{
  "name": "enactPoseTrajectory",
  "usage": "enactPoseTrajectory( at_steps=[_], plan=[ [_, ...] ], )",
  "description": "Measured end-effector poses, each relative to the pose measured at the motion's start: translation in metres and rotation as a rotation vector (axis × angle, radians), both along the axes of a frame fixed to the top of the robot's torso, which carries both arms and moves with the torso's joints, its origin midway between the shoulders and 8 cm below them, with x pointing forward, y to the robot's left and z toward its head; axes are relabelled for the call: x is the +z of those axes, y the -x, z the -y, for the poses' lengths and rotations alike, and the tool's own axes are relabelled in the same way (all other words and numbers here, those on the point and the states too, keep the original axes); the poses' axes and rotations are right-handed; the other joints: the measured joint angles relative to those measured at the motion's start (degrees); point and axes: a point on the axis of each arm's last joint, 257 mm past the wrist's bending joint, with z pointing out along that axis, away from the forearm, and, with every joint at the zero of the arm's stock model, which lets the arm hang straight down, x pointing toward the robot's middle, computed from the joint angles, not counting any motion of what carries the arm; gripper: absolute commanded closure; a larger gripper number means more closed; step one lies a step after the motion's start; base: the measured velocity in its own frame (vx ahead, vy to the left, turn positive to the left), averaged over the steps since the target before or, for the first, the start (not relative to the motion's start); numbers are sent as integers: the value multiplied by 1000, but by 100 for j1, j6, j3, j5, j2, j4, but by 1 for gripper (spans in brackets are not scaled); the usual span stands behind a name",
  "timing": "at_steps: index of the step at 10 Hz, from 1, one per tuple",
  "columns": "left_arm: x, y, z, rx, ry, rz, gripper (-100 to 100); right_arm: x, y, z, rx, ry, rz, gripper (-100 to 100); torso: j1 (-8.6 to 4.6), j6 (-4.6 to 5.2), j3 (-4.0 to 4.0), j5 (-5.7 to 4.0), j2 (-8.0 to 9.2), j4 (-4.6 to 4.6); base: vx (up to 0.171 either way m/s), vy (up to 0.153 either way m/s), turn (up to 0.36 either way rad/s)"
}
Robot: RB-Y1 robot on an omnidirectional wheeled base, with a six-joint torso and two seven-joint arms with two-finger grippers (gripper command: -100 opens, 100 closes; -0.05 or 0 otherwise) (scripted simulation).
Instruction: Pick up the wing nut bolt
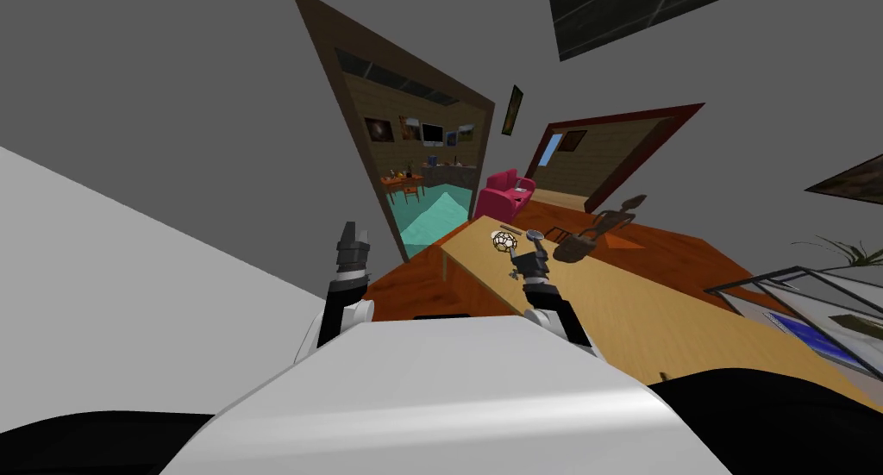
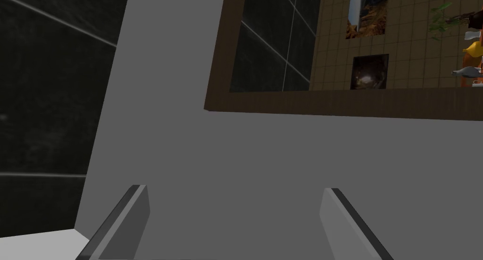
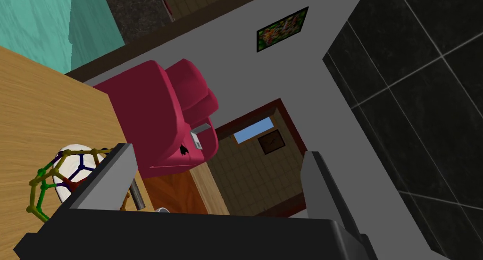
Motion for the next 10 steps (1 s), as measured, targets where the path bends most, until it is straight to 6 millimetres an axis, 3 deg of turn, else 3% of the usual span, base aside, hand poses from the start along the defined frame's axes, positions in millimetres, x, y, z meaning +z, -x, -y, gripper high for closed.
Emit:
enactPoseTrajectory(
  at_steps=[3,10],
  plan=[
    [0,0,0,0,0,0,0,-43,-1,25,1,-108,-88,-100,-3,-2,-2,-1,-3,-1,5,26,89],
    [0,0,0,0,0,0,0,-123,23,76,-40,-391,-262,-100,-7,1,-2,-1,-4,-1,8,20,111]
  ],
)
